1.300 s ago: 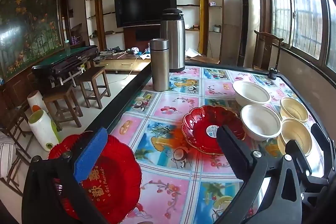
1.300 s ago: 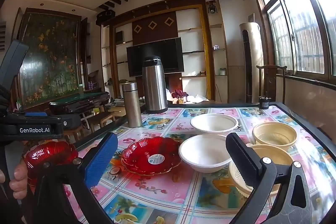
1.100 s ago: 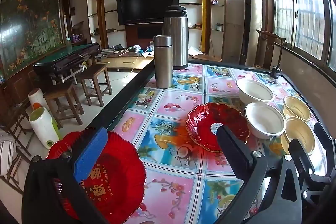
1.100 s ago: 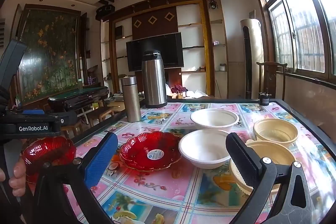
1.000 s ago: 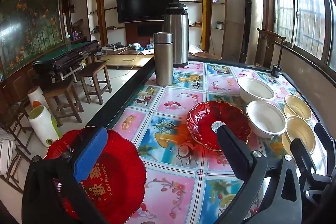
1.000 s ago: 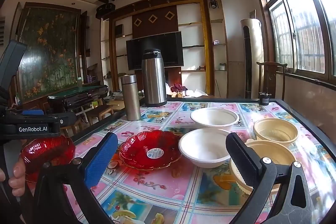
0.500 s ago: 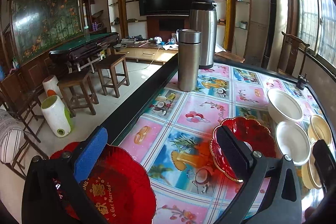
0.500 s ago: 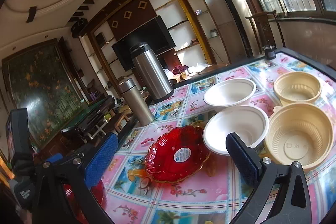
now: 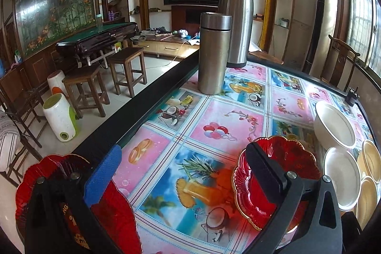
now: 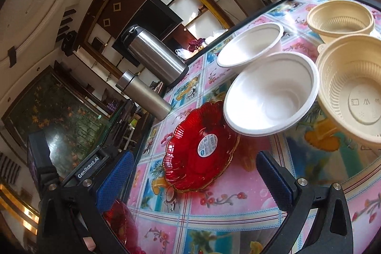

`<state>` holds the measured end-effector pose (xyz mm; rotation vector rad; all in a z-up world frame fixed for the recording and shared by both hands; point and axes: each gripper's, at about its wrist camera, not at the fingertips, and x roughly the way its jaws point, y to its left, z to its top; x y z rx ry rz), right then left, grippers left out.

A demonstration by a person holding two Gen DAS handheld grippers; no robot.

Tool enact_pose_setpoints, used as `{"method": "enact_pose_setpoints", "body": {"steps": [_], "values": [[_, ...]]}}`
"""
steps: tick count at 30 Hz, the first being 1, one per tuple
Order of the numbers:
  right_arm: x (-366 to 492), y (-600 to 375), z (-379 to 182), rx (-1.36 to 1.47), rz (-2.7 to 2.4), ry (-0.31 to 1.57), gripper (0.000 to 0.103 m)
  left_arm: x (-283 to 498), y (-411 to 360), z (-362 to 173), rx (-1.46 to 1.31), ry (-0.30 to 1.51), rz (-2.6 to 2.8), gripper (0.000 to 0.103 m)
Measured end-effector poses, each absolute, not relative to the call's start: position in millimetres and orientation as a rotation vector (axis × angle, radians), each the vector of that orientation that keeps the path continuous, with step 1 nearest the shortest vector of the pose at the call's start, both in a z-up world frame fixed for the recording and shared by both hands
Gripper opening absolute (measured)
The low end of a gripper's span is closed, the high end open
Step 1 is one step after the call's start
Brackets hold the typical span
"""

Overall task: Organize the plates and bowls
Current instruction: 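Move the right gripper to the red scalloped plate and close on its rim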

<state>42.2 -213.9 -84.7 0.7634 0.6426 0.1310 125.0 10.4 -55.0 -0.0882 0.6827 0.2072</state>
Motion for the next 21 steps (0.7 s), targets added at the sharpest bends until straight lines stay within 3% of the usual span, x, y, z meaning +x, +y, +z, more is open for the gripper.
{"method": "enact_pose_setpoints", "body": {"steps": [13, 21], "values": [[66, -210, -119, 0.867, 0.098, 0.808, 0.102, 134, 20, -70, -0.162, 0.715, 0.166, 0.103], [75, -202, -118, 0.823, 0.069, 0.807, 0.102, 135, 21, -75, -0.18, 0.726, 0.121, 0.103]]}}
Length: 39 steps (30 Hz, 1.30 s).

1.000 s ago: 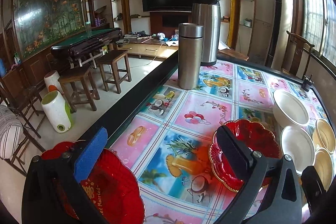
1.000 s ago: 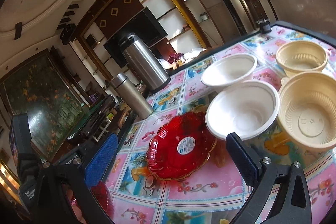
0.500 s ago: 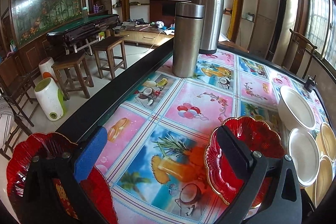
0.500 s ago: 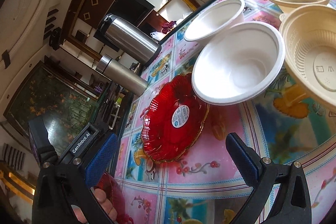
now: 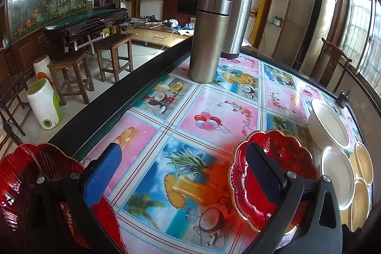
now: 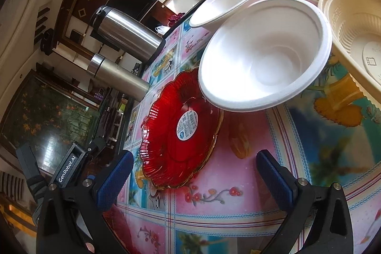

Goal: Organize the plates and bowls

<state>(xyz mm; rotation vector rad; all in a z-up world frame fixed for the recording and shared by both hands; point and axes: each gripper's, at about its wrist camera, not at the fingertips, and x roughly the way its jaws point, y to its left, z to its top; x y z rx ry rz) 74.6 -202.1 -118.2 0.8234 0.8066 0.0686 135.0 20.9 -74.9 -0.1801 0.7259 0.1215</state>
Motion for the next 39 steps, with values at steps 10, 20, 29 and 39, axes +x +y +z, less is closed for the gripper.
{"method": "enact_pose_setpoints", "body": {"steps": [10, 20, 29, 39], "values": [[81, -193, -118, 0.787, 0.018, 0.788, 0.102, 133, 27, -74, -0.196, 0.72, 0.114, 0.103], [86, -200, -135, 0.858, -0.021, 0.837, 0.021, 140, 28, -80, -0.201, 0.768, 0.09, 0.103], [86, -208, -141, 0.909, 0.004, 0.855, 0.01, 158, 30, -99, -0.324, 0.881, -0.018, 0.103], [89, -211, -141, 0.918, 0.027, 0.867, 0.011, 153, 22, -93, -0.381, 0.879, -0.112, 0.103]]}}
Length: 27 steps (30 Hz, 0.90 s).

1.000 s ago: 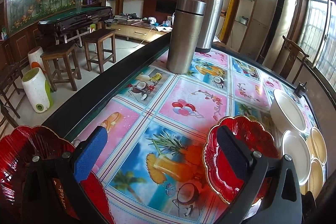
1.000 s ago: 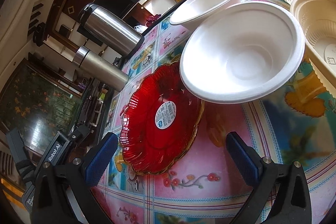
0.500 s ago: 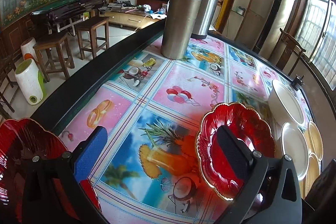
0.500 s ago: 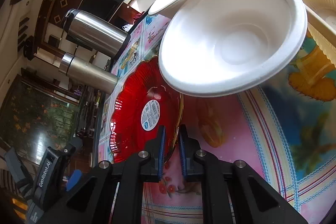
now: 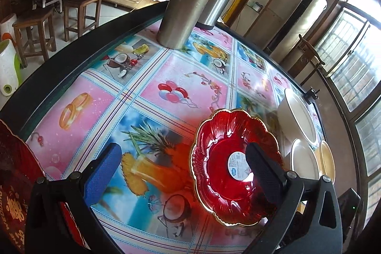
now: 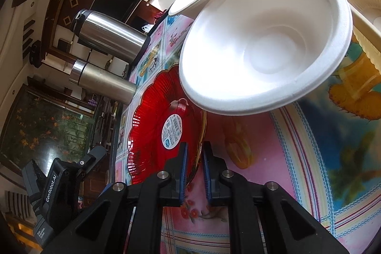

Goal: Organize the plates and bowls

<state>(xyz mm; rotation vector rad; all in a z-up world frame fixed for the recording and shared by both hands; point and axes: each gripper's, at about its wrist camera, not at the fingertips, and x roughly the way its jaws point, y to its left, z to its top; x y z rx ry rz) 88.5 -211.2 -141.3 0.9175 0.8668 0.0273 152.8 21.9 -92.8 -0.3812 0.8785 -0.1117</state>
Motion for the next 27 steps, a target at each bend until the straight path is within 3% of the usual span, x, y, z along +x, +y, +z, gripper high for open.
{"method": "enact_pose_setpoints", "body": {"steps": [4, 27], "values": [[88, -211, -141, 0.912, 0.039, 0.872, 0.014, 141, 9, -78, -0.237, 0.786, -0.029, 0.103], [91, -214, -143, 0.934, 0.049, 0.878, 0.015, 143, -3, -90, -0.109, 0.832, -0.002, 0.103]]}}
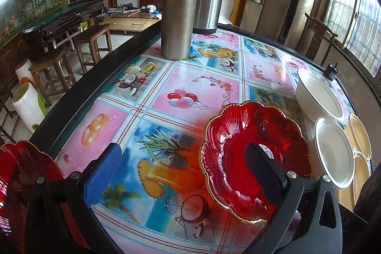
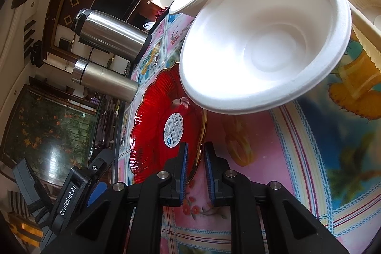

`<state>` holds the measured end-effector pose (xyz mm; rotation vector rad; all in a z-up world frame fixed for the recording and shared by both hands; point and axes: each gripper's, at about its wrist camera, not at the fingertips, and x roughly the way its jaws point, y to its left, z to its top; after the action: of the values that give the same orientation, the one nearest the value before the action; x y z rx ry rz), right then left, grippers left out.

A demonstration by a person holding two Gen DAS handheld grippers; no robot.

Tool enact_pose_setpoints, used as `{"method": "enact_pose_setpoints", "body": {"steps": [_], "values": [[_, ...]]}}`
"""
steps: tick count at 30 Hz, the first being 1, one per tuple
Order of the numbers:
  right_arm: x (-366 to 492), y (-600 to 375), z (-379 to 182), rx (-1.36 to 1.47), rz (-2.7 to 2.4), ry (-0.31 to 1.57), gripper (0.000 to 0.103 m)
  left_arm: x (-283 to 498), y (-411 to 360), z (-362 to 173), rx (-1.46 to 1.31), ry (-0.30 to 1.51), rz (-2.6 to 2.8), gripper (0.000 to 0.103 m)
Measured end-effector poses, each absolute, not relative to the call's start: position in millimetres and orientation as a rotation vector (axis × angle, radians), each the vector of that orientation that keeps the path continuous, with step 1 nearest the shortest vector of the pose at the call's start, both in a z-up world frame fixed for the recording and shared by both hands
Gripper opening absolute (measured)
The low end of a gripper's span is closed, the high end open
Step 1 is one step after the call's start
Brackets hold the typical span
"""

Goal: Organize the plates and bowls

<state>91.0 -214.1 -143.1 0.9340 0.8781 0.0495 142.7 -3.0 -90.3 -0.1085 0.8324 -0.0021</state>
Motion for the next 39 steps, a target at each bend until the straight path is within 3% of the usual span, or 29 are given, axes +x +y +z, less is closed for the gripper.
{"method": "enact_pose_setpoints", "body": {"steps": [10, 19, 26, 28, 32, 39], "values": [[90, -213, -142, 0.935, 0.066, 0.873, 0.024, 149, -6, -100, -0.141, 0.879, -0.035, 0.103], [92, -213, -141, 0.916, 0.058, 0.868, 0.023, 157, -6, -110, -0.23, 0.951, -0.164, 0.103], [92, -214, -143, 0.913, 0.053, 0.869, 0.02, 164, -4, -119, -0.289, 1.013, -0.231, 0.069], [92, -214, -143, 0.917, 0.055, 0.871, 0.02, 164, -6, -120, -0.296, 1.022, -0.247, 0.065], [91, -215, -144, 0.921, 0.057, 0.871, 0.02, 165, -4, -123, -0.344, 1.044, -0.283, 0.045], [91, -215, -145, 0.933, 0.056, 0.871, 0.02, 168, -1, -127, -0.385, 1.072, -0.286, 0.02]]}}
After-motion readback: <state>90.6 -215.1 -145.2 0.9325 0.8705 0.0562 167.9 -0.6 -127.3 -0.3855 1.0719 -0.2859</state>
